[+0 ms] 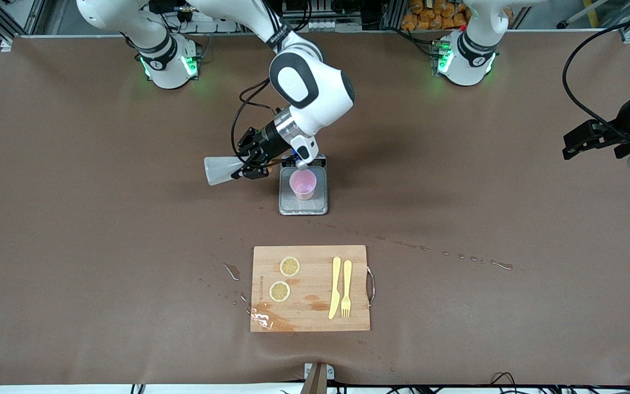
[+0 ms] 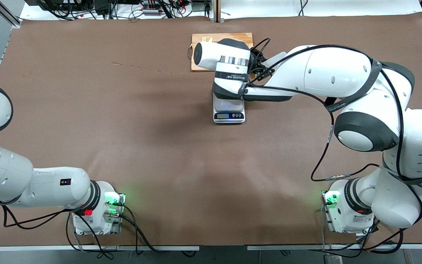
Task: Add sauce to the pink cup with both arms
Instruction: 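Tilt the bottle nozzle down over the pink cup to pour sauce, then turn the bottle upright and carry it back beside the table edge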
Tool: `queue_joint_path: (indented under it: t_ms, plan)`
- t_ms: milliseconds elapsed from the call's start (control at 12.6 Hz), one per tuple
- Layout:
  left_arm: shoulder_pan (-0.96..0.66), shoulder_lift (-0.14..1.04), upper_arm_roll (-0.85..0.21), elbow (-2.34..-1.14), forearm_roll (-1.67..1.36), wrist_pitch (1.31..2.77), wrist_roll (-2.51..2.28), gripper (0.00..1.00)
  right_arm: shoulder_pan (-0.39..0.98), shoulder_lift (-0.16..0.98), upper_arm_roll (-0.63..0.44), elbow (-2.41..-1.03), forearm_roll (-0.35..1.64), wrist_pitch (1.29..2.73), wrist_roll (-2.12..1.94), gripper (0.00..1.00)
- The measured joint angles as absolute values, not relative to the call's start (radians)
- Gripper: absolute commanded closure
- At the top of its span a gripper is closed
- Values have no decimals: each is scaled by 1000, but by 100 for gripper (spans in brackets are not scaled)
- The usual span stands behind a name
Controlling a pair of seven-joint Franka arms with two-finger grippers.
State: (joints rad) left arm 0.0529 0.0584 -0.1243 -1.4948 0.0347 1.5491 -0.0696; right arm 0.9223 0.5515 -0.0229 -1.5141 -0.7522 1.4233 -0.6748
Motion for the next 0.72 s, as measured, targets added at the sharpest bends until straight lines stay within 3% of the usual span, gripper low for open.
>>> queue_joint_path:
  t_ms: [238,715]
  plan:
    - [53,61,-124,-1495,35,1550,-70,0,847,538,-39,-1472,-690,1418,-671,100]
    - [53,62,-124,-1503,35,1561,-70,0,549,421,-46,-1444,-406,1428,-679,100]
